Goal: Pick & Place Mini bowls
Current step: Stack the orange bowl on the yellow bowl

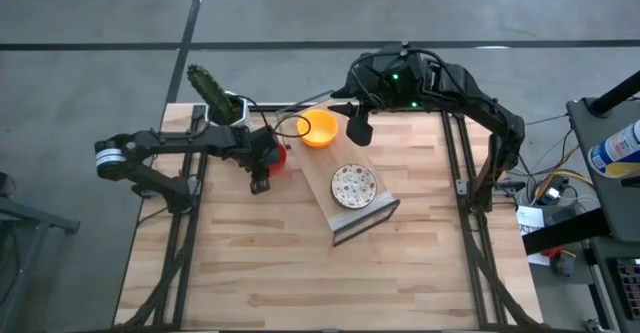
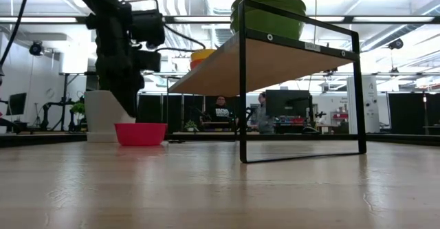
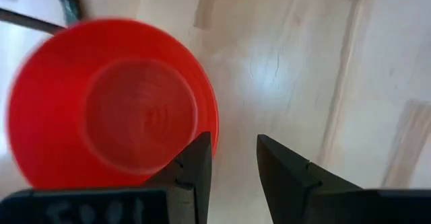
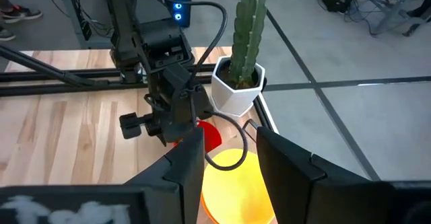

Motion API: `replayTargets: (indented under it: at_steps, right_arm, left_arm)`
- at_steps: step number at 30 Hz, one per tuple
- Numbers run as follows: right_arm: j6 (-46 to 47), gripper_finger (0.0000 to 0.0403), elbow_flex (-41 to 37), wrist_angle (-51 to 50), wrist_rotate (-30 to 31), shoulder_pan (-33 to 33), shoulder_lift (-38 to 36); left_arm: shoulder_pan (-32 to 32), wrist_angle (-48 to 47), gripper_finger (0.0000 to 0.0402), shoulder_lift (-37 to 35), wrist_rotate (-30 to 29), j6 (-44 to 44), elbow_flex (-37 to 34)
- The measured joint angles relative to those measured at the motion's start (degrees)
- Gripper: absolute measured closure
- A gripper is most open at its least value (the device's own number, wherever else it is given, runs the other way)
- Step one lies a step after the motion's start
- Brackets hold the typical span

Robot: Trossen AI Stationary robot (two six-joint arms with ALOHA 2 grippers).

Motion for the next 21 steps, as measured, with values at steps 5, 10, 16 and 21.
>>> replayTargets:
  at_steps: [5, 10, 16, 21]
  right_arm:
    - [0.00, 0.0275, 0.00, -0.02, -0.04, 0.11, 0.00]
    - [0.00, 0.0273, 0.00, -0.02, -0.07, 0.11, 0.00]
    - [0.24, 0.0272, 0.00, -0.05, -0.07, 0.11, -0.02]
    - [0.26, 0.0278, 0.00, -0.15, -0.07, 0.11, -0.02]
  left_arm:
    - [0.04, 0.66, 0.0291, 0.02, -1.19, 0.71, -2.97]
    - [0.07, 1.14, 0.0291, 0.04, -6.10, 0.68, -3.98]
    - [0.00, 1.16, 0.0291, 0.04, -6.45, 0.57, -2.73]
    - [0.00, 1.17, 0.0291, -0.11, -7.13, 1.80, -0.99]
